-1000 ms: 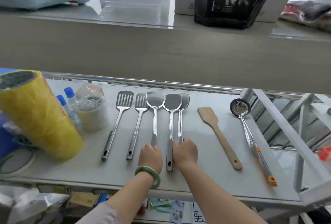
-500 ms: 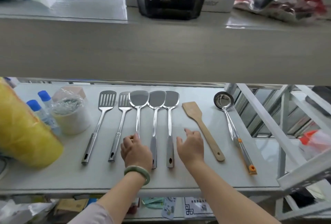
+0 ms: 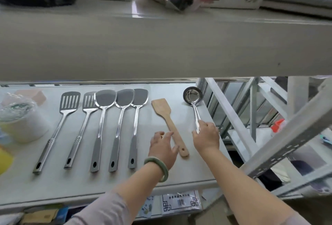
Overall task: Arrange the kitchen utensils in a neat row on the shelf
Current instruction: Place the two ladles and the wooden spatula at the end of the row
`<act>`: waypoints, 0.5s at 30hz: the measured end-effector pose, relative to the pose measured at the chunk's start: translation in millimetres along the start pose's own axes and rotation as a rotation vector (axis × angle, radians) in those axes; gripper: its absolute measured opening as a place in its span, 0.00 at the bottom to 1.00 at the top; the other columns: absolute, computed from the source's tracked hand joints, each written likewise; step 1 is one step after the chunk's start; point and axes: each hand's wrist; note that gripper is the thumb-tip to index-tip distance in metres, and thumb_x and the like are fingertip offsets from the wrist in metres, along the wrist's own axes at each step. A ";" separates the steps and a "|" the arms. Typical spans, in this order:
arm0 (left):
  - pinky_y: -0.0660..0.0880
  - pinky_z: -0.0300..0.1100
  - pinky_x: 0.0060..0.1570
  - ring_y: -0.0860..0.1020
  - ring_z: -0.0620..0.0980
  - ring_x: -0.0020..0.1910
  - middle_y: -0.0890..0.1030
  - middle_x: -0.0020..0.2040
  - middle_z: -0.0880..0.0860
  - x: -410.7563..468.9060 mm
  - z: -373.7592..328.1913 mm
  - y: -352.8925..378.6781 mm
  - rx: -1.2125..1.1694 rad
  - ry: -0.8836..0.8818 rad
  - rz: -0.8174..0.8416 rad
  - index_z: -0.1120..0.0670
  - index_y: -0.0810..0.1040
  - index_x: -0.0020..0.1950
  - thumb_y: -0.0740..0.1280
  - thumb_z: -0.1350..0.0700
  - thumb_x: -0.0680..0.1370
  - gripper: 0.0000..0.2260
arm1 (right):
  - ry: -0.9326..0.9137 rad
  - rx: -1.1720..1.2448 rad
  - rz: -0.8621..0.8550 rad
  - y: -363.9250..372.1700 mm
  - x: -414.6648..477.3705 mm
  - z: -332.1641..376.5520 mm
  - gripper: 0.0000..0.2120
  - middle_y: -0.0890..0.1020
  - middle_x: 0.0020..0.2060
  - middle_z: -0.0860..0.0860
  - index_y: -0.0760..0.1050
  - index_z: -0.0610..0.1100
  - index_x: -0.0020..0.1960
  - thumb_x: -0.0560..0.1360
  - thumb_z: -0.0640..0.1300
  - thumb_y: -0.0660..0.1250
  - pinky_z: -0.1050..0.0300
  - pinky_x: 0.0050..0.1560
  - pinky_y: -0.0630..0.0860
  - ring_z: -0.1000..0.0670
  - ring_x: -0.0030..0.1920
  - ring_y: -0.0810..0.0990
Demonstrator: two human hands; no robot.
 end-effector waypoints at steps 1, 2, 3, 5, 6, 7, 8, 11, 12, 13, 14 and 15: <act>0.57 0.47 0.73 0.60 0.55 0.72 0.61 0.72 0.55 1.1 -5.9 6.2 0.011 -0.025 0.038 0.46 0.61 0.73 0.60 0.46 0.77 0.24 | 0.011 -0.003 0.022 -0.6 1.6 -3.4 0.22 0.72 0.63 0.41 0.67 0.43 0.68 0.75 0.48 0.63 0.49 0.66 0.66 0.40 0.64 0.68; 0.57 0.48 0.73 0.58 0.56 0.73 0.59 0.73 0.55 2.5 -10.8 12.1 0.026 -0.047 0.064 0.44 0.61 0.73 0.61 0.45 0.77 0.25 | 0.024 0.009 0.045 -0.8 3.0 -6.2 0.23 0.72 0.63 0.40 0.67 0.42 0.67 0.75 0.49 0.64 0.50 0.65 0.67 0.40 0.64 0.69; 0.56 0.49 0.73 0.56 0.56 0.74 0.57 0.75 0.56 4.1 -14.8 17.1 0.057 -0.061 0.082 0.43 0.60 0.73 0.61 0.44 0.76 0.25 | 0.040 0.028 0.072 -1.5 4.1 -8.3 0.23 0.72 0.62 0.40 0.67 0.41 0.66 0.75 0.50 0.64 0.50 0.64 0.68 0.40 0.63 0.70; 0.51 0.50 0.75 0.52 0.57 0.76 0.53 0.77 0.56 8.3 -19.4 24.0 0.148 -0.060 0.104 0.41 0.58 0.73 0.60 0.41 0.75 0.27 | 0.059 0.048 0.119 -3.0 6.6 -11.6 0.22 0.72 0.61 0.40 0.68 0.39 0.64 0.75 0.49 0.64 0.50 0.62 0.70 0.40 0.62 0.71; 0.50 0.49 0.75 0.51 0.57 0.76 0.52 0.78 0.56 10.9 -19.8 25.7 0.185 -0.052 0.105 0.41 0.58 0.73 0.60 0.41 0.75 0.27 | 0.063 0.044 0.134 -3.7 8.1 -13.2 0.20 0.72 0.60 0.40 0.68 0.38 0.62 0.75 0.48 0.64 0.51 0.60 0.71 0.40 0.61 0.72; 0.50 0.49 0.75 0.51 0.57 0.76 0.51 0.78 0.56 13.4 -19.7 26.7 0.213 -0.045 0.110 0.42 0.58 0.74 0.59 0.41 0.75 0.27 | 0.064 0.035 0.148 -4.8 9.6 -14.8 0.18 0.73 0.59 0.40 0.69 0.38 0.61 0.75 0.46 0.62 0.51 0.58 0.71 0.40 0.60 0.73; 0.51 0.49 0.75 0.51 0.57 0.76 0.51 0.78 0.56 15.4 -19.9 27.0 0.234 -0.040 0.120 0.42 0.58 0.74 0.58 0.41 0.76 0.27 | 0.063 0.025 0.162 -5.8 11.3 -16.5 0.16 0.74 0.58 0.40 0.69 0.37 0.60 0.75 0.44 0.61 0.52 0.56 0.72 0.40 0.59 0.74; 0.49 0.48 0.75 0.48 0.56 0.77 0.48 0.79 0.55 18.8 -23.3 28.1 0.300 -0.026 0.169 0.43 0.55 0.75 0.56 0.41 0.77 0.27 | 0.042 -0.007 0.184 -7.4 16.4 -21.1 0.13 0.78 0.55 0.39 0.71 0.37 0.57 0.74 0.42 0.58 0.53 0.50 0.72 0.39 0.56 0.76; 0.49 0.48 0.76 0.47 0.55 0.78 0.47 0.79 0.54 19.8 -24.9 29.1 0.318 -0.021 0.186 0.43 0.54 0.75 0.55 0.41 0.77 0.27 | 0.036 -0.007 0.187 -7.2 17.7 -21.9 0.13 0.79 0.54 0.39 0.71 0.36 0.56 0.75 0.41 0.57 0.53 0.49 0.72 0.39 0.55 0.77; 0.49 0.48 0.75 0.46 0.54 0.78 0.46 0.79 0.54 20.7 -26.9 29.7 0.332 -0.017 0.201 0.42 0.53 0.76 0.54 0.41 0.77 0.27 | 0.032 -0.004 0.190 -6.9 18.6 -22.2 0.13 0.79 0.55 0.39 0.71 0.36 0.56 0.75 0.40 0.56 0.53 0.50 0.72 0.39 0.56 0.77; 0.49 0.48 0.75 0.45 0.54 0.78 0.46 0.79 0.54 21.9 -28.9 30.6 0.341 -0.012 0.213 0.42 0.52 0.76 0.54 0.41 0.77 0.27 | 0.029 -0.002 0.191 -7.0 18.8 -22.2 0.13 0.79 0.55 0.39 0.71 0.36 0.56 0.76 0.40 0.56 0.53 0.50 0.73 0.39 0.56 0.77; 0.49 0.49 0.75 0.44 0.54 0.78 0.45 0.79 0.53 22.8 -30.8 32.0 0.349 -0.005 0.222 0.42 0.51 0.76 0.53 0.41 0.77 0.28 | 0.020 -0.005 0.187 -7.2 19.0 -22.0 0.13 0.79 0.55 0.39 0.70 0.36 0.57 0.76 0.40 0.55 0.53 0.52 0.73 0.39 0.56 0.77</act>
Point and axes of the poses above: each hand's wrist, its own x-axis towards the middle knuckle, its own y-axis out of the palm, z = x × y
